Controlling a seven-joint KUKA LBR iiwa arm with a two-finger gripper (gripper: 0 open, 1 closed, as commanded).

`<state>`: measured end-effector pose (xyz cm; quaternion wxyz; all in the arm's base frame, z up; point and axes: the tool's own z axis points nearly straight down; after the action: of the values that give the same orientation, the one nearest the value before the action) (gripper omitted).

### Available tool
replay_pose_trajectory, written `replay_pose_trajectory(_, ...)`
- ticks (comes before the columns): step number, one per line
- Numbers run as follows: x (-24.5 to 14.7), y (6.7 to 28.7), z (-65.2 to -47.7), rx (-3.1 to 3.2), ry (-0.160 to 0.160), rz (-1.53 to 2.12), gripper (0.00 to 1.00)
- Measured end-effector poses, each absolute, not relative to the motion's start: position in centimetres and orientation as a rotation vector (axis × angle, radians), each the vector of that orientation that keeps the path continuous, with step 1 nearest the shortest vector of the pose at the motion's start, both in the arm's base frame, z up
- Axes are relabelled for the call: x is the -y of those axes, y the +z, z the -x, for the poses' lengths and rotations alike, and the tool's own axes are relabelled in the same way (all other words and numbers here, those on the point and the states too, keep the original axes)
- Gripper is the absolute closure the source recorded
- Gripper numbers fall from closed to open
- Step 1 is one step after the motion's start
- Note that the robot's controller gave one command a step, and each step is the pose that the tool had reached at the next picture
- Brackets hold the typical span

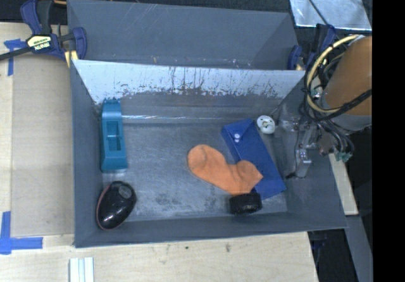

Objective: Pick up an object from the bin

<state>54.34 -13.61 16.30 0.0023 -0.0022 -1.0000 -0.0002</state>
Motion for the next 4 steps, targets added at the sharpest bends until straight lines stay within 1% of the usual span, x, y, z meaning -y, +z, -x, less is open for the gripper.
replay_pose_trajectory(1,13.5,16.8,-54.5,3.145,0.002,0.001,0.00)
replay_pose_trajectory(2,12.9,15.7,-58.6,3.145,0.003,-0.118,0.00)
replay_pose_trajectory(3,11.9,15.1,-60.1,3.148,0.001,0.033,0.00)
replay_pose_trajectory(4,6.3,9.5,-63.0,3.125,0.002,-0.359,1.00)
